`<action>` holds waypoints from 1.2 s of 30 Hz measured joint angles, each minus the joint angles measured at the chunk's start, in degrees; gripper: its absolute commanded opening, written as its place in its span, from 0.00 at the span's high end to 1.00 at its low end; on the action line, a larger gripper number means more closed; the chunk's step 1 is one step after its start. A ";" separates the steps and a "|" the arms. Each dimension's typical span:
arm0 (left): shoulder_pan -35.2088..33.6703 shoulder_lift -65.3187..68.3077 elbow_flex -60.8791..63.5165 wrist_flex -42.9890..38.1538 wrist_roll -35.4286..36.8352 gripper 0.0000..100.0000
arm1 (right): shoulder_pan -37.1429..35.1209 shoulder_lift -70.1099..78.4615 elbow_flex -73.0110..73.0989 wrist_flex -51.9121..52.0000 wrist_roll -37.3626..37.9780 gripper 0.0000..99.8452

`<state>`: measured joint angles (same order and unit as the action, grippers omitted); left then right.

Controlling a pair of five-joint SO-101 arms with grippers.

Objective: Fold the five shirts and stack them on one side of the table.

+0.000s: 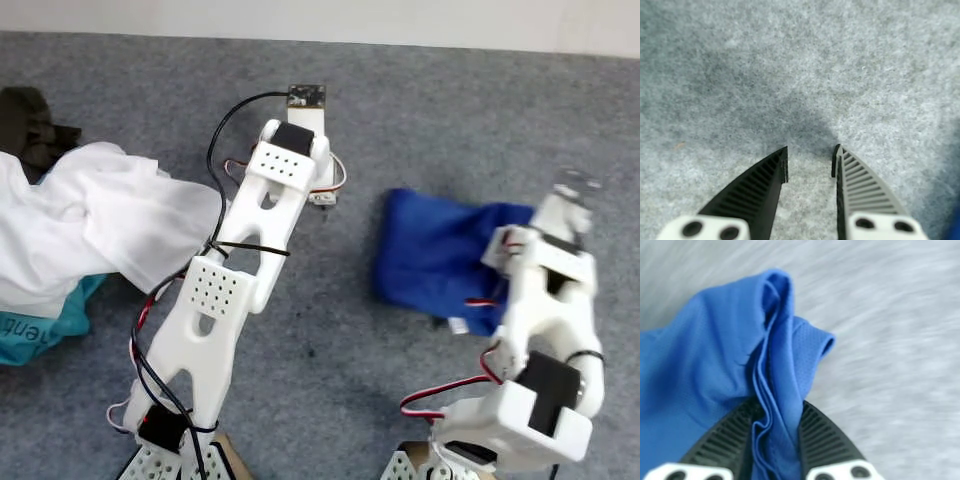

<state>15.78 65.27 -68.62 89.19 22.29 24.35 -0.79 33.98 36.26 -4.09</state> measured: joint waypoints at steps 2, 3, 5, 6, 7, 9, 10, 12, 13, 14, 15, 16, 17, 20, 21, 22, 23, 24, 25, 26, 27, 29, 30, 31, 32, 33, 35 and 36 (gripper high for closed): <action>-0.09 0.00 0.00 0.00 0.00 0.84 | 3.52 0.00 -1.49 0.00 -0.62 0.99; -0.26 0.00 0.00 0.00 0.00 0.84 | 5.19 0.00 -1.93 0.00 -0.62 0.99; -0.62 0.00 0.00 0.00 0.00 0.84 | 8.26 0.00 -2.46 0.00 -0.97 0.99; -0.70 0.00 0.00 0.00 0.00 0.84 | 10.02 0.00 -2.55 0.00 -1.05 0.99; -0.70 0.00 0.00 0.00 0.00 0.84 | 12.04 0.00 -2.55 0.00 -1.14 0.99; -0.62 0.00 0.00 0.00 0.00 0.84 | 16.44 0.00 -2.55 0.00 -1.14 0.99; -0.53 0.00 0.00 0.00 0.00 0.84 | 18.64 0.00 -2.55 0.00 -1.14 0.99; -0.44 0.00 0.00 0.00 0.00 0.84 | 23.12 0.00 -2.55 0.00 -1.14 0.99; -0.44 0.00 0.00 0.00 0.00 0.84 | 25.49 0.00 -2.55 0.00 -1.14 0.99; -0.44 0.00 0.00 0.00 0.00 0.84 | 27.96 0.00 -2.55 0.00 -1.14 0.99; -0.44 0.00 0.00 0.00 0.00 0.84 | 30.51 0.00 -2.55 0.00 -1.14 0.99; -0.53 0.00 0.00 0.00 0.00 0.84 | 33.05 0.00 -2.55 0.00 -1.14 0.99; -0.53 0.00 0.00 0.00 0.00 0.84 | 35.52 0.00 -2.55 0.00 -1.14 0.99; -0.53 0.00 0.00 0.00 0.00 0.84 | 42.46 0.00 -2.55 0.00 -1.14 0.99; -0.53 0.00 0.00 0.00 0.00 0.84 | 44.57 0.00 -2.55 0.00 -0.97 0.99; -0.53 0.00 0.00 0.00 0.00 0.84 | 46.59 0.00 -2.55 0.00 -0.18 0.99; -0.53 0.00 0.00 0.00 0.00 0.84 | 48.35 0.00 -2.55 0.00 0.88 0.99; -0.53 0.00 0.00 0.00 0.00 0.84 | 49.85 0.18 -2.55 0.00 1.67 0.98; -0.53 0.00 0.00 0.00 0.00 0.84 | 51.08 0.18 -2.55 0.00 2.55 0.95; -0.53 0.44 0.00 0.00 0.00 0.84 | 52.04 0.18 -2.55 0.00 3.34 0.91; -0.53 1.05 0.00 0.00 0.09 0.84 | 52.75 0.18 -2.55 0.00 4.22 0.86; -0.53 1.58 -0.09 -0.09 0.09 0.84 | 53.71 0.18 -2.55 0.00 5.19 0.76; -0.53 1.76 -0.09 -0.09 0.09 0.84 | 53.98 0.18 -2.55 0.00 5.19 0.72; -0.53 1.76 -0.18 -0.09 0.18 0.84 | 54.15 0.18 -2.55 0.00 5.27 0.69; -0.35 1.85 -0.18 -0.18 0.18 0.84 | 54.15 0.18 -2.55 0.00 5.27 0.68; -0.26 1.85 -0.18 -0.26 0.18 0.84 | 54.15 0.18 -2.55 0.00 5.45 0.68; -0.18 1.93 -0.18 -0.26 0.18 0.84 | 54.07 0.18 -2.55 0.18 6.42 0.69; -0.18 1.93 -0.18 -0.35 0.18 0.84 | 54.07 0.18 -2.81 1.05 6.95 0.69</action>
<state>15.60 67.21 -68.79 88.84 22.46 78.42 -0.62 31.16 37.32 2.86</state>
